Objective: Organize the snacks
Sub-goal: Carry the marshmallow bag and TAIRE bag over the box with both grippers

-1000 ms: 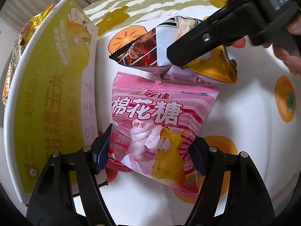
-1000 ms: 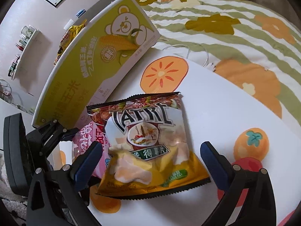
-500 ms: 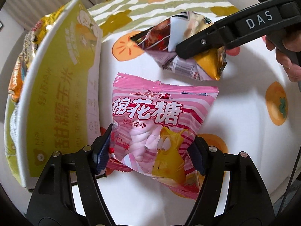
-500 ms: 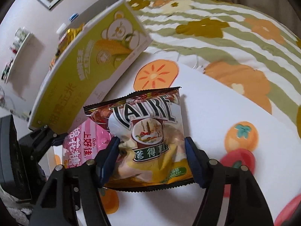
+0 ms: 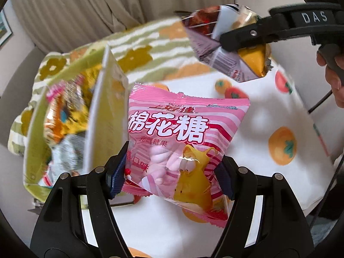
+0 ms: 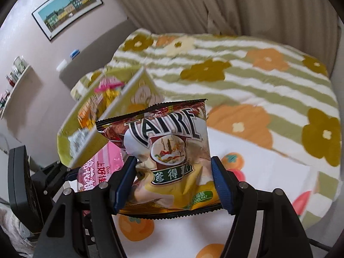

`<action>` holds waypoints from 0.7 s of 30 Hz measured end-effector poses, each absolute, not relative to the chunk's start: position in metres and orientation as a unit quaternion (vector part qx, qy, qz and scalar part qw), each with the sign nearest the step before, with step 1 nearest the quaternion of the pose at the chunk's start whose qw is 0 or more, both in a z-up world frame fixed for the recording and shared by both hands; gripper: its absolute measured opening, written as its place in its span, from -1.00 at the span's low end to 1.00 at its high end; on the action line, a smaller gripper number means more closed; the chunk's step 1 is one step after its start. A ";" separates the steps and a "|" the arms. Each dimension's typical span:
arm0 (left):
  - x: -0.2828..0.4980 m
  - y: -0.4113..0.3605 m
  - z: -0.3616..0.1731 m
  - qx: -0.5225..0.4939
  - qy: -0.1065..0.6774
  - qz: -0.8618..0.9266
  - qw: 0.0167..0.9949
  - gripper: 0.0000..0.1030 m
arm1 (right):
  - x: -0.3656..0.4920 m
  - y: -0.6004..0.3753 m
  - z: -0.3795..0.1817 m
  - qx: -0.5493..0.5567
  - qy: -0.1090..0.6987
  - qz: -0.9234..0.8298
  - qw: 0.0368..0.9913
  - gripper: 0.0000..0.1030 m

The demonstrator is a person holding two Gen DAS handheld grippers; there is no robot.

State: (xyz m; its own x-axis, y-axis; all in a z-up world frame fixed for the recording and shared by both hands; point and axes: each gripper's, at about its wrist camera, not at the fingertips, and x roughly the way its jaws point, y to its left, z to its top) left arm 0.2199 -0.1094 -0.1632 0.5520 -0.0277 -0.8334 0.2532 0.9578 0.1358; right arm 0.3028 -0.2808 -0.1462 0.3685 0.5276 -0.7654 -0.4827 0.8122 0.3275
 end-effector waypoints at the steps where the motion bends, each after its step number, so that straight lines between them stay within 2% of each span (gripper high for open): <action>1: 0.218 -0.107 -0.157 0.118 0.461 -0.080 0.876 0.31 | 0.299 -0.281 -0.136 0.023 0.465 0.301 0.833 0.25; 12: 0.211 -0.035 -0.086 0.088 0.408 -0.053 0.907 0.31 | 0.270 -0.257 -0.068 0.029 0.415 0.289 0.862 0.25; 21: 0.215 0.057 -0.063 0.069 0.398 -0.018 0.914 0.32 | 0.262 -0.184 -0.051 0.033 0.397 0.306 0.865 0.25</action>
